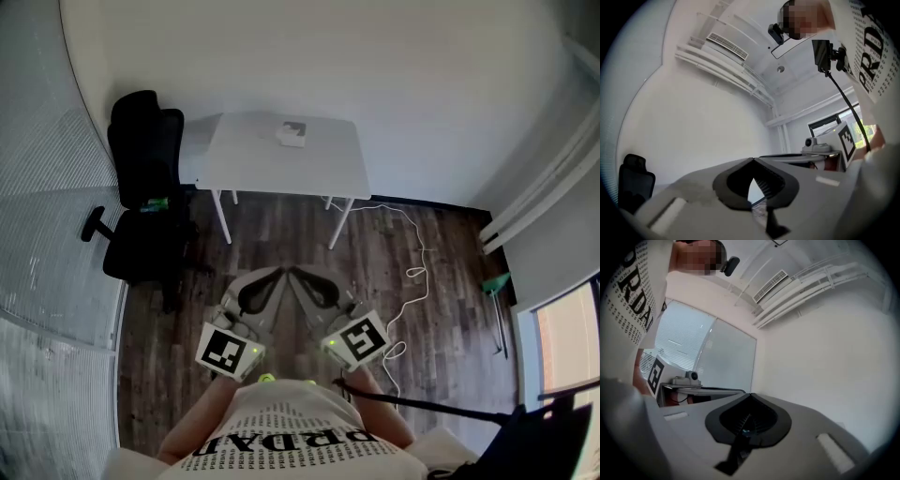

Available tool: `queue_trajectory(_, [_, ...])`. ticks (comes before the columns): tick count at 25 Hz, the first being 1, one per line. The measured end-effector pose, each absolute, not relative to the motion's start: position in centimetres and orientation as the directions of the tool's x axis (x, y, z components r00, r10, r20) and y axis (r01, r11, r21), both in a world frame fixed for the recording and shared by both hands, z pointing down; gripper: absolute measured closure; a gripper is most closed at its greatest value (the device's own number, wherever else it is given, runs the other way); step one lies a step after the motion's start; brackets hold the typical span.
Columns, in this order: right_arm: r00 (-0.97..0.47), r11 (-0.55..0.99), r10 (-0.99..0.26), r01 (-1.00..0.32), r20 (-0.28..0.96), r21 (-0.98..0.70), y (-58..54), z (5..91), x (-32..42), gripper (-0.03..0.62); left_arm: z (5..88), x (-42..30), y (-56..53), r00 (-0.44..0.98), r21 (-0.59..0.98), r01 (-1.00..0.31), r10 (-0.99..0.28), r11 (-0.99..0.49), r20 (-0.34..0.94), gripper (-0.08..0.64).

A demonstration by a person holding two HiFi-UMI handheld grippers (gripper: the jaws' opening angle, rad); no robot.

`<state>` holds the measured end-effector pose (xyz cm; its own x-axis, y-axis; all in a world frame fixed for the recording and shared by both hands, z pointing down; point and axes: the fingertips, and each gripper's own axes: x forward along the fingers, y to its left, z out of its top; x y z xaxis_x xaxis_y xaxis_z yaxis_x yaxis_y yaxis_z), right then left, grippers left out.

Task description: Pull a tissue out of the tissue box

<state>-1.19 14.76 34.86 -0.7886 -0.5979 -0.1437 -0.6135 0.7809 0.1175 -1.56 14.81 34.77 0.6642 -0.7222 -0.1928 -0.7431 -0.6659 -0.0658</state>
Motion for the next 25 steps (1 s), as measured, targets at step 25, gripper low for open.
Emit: queue_trajectory(25, [-0.776,0.771,-0.617,-0.629,-0.133,0.099,16.4,36.0,-5.0,0.583,35.9,-5.3,16.6,0.689,-0.058,-0.72,-0.704,-0.691,-0.172,0.568])
